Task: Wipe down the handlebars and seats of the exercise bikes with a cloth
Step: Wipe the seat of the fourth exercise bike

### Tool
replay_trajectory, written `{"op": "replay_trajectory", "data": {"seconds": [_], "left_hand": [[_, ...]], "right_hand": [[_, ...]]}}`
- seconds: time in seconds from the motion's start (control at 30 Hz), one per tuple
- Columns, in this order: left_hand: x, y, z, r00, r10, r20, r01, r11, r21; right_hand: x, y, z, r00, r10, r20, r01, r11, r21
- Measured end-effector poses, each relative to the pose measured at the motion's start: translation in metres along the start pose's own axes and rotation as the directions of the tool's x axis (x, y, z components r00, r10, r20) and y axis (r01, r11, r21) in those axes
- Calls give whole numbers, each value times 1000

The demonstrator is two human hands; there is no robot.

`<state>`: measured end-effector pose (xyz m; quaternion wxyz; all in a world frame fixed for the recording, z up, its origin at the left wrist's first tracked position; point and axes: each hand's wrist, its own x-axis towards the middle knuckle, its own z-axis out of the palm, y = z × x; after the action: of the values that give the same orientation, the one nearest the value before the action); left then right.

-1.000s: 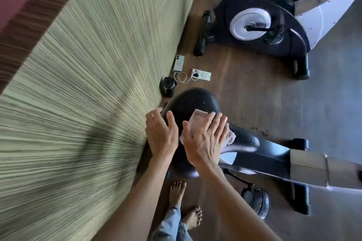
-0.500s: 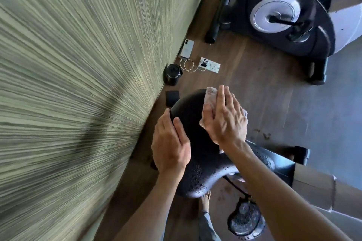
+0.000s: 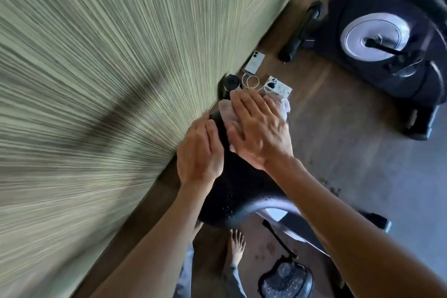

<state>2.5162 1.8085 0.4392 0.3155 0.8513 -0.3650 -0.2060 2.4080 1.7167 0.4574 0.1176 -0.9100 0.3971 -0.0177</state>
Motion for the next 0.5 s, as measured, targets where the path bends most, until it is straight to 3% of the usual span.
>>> {"op": "replay_trajectory", "data": {"seconds": [0.23, 0.4, 0.5], "left_hand": [[-2, 3, 2, 999, -6, -32, 6, 1000, -21], [-6, 2, 2, 1000, 4, -30, -4, 1000, -5], [-4, 4, 3, 1000, -1, -28, 2, 999, 44]], "right_hand": [[-106, 21, 0, 993, 117, 9, -117, 992, 35], [-30, 38, -8, 897, 422, 131, -441, 866, 236], [21, 33, -15, 920, 381, 96, -389, 916, 93]]}}
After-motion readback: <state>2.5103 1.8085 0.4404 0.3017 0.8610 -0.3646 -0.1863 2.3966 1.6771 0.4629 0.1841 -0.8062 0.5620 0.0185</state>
